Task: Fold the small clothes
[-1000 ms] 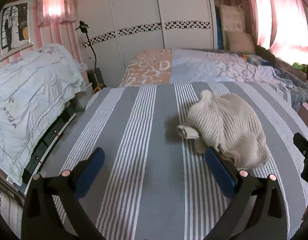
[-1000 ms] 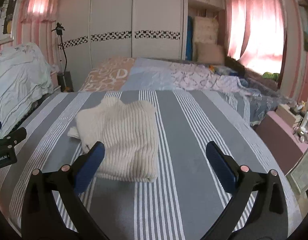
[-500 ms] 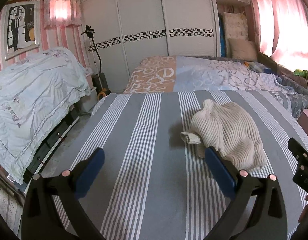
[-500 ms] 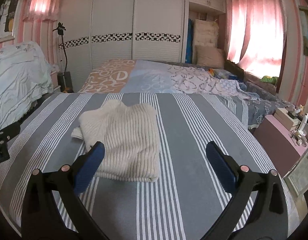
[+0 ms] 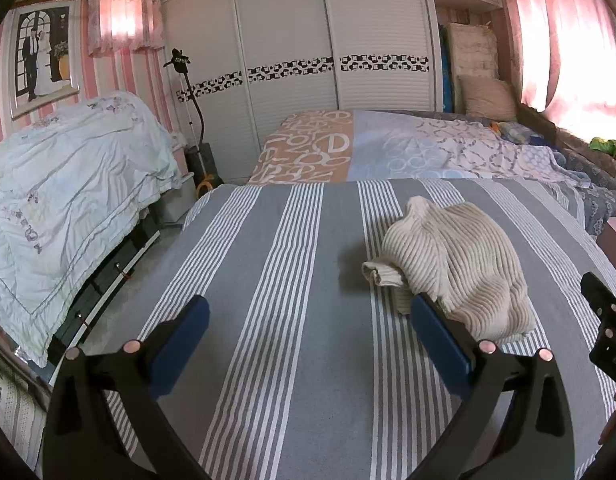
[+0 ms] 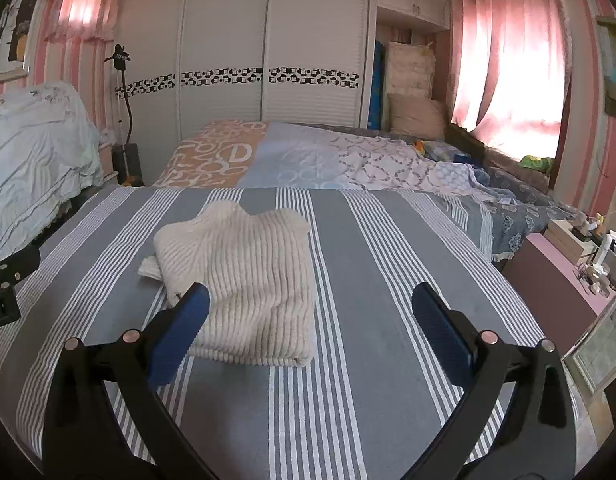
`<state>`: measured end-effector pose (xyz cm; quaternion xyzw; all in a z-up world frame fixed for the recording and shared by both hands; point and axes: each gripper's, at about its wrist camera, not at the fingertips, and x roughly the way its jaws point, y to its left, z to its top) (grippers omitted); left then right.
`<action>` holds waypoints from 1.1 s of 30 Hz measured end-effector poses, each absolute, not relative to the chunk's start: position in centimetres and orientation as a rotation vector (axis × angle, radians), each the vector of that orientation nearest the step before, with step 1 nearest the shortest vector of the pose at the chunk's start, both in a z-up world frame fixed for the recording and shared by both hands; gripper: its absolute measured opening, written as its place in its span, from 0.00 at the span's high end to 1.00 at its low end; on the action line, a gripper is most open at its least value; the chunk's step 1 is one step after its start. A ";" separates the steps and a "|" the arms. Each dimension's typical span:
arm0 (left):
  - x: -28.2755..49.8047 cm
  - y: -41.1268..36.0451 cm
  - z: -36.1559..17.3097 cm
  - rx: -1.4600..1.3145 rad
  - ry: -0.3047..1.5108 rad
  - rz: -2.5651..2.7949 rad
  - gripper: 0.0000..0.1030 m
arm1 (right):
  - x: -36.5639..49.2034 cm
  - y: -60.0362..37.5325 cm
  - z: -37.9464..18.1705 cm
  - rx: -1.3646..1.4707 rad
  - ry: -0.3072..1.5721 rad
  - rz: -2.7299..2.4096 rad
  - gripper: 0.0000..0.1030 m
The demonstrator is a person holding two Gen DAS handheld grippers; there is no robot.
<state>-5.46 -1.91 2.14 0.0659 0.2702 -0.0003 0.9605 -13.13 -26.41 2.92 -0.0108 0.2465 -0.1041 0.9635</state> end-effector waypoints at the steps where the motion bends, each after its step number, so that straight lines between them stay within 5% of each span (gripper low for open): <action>1: -5.5 -2.0 2.1 0.133 0.548 0.001 0.02 | -13.1 -26.3 2.9 -0.023 0.501 -0.209 0.03; 33: -5.6 -1.9 2.1 0.131 0.554 -0.015 0.02 | -12.7 -25.9 3.0 -0.035 0.509 -0.230 0.03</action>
